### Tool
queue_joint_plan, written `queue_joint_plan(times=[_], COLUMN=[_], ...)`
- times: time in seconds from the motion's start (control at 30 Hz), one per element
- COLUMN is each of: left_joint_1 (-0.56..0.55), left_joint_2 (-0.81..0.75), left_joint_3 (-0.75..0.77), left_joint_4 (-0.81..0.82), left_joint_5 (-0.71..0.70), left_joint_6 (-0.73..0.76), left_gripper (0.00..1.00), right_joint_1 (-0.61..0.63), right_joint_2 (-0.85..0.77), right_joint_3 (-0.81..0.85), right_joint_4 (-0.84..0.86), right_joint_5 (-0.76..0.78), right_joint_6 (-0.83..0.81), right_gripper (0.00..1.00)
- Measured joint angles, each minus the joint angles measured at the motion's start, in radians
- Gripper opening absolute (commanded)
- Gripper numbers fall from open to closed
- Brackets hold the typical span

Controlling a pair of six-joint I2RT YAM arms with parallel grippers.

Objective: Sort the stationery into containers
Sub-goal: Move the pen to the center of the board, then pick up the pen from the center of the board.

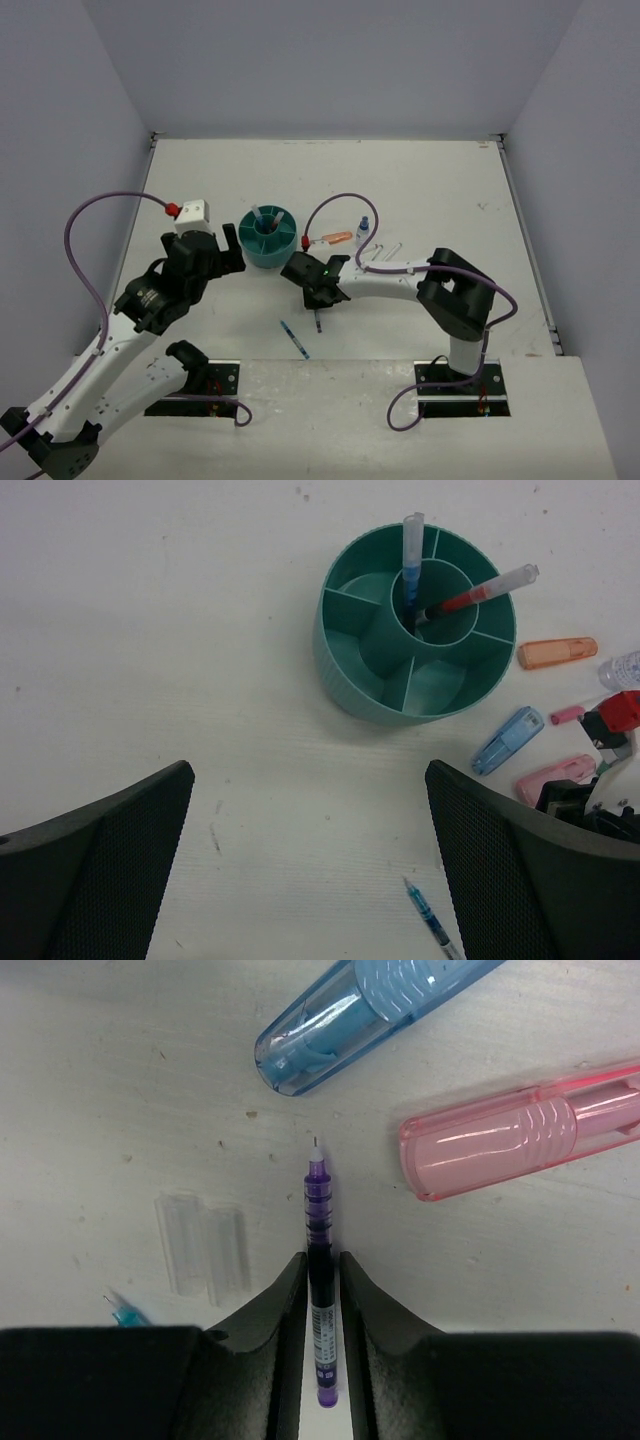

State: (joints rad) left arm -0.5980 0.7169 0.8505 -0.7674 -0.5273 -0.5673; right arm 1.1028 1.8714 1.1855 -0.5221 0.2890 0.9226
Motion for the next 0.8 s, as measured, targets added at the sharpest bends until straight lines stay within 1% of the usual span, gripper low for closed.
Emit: queue_joint_plan(times=[0.07, 0.17, 0.2, 0.23, 0.27, 0.3, 0.5, 0.57, 0.63, 0.7, 0.77, 0.8], left_joint_1=[0.000, 0.000, 0.000, 0.000, 0.000, 0.000, 0.000, 0.000, -0.008, -0.031, -0.086, -0.132], left_joint_2=[0.005, 0.008, 0.008, 0.008, 0.008, 0.008, 0.044, 0.061, 0.083, 0.108, 0.150, 0.178], left_joint_3=[0.000, 0.000, 0.000, 0.000, 0.000, 0.000, -0.002, -0.016, -0.052, -0.097, -0.132, -0.143], left_joint_4=[0.003, 0.004, 0.006, 0.008, 0.011, 0.016, 0.044, 0.071, 0.100, 0.125, 0.137, 0.139], left_joint_5=[0.007, 0.019, 0.024, 0.030, 0.035, 0.042, 0.103, 0.131, 0.160, 0.177, 0.180, 0.165], left_joint_6=[0.000, 0.000, 0.000, 0.000, 0.000, 0.000, -0.025, -0.051, -0.091, -0.137, -0.189, -0.228], left_gripper=[1.00, 1.00, 1.00, 1.00, 1.00, 1.00, 1.00, 1.00, 1.00, 1.00, 1.00, 1.00], right_joint_1=[0.004, 0.010, 0.010, 0.011, 0.011, 0.011, 0.011, 0.012, 0.012, 0.011, 0.007, 0.002], right_joint_2=[-0.003, -0.008, -0.010, -0.011, -0.012, -0.012, -0.021, -0.048, -0.112, -0.227, -0.389, -0.466], right_joint_3=[-0.003, -0.009, -0.012, -0.014, -0.015, -0.015, -0.019, -0.032, -0.039, -0.040, -0.039, -0.037], right_joint_4=[-0.006, -0.009, -0.009, -0.010, -0.010, -0.010, -0.016, -0.061, -0.140, -0.201, -0.233, -0.236], right_joint_5=[0.001, 0.000, 0.000, 0.000, 0.000, 0.000, -0.002, 0.006, 0.034, 0.066, 0.097, 0.112], right_joint_6=[0.000, 0.000, -0.001, -0.001, -0.002, -0.004, -0.010, -0.017, -0.028, -0.046, -0.065, -0.075], right_gripper=[0.20, 0.16, 0.13, 0.06, 0.02, 0.00, 0.00, 0.00, 0.00, 0.00, 0.00, 0.00])
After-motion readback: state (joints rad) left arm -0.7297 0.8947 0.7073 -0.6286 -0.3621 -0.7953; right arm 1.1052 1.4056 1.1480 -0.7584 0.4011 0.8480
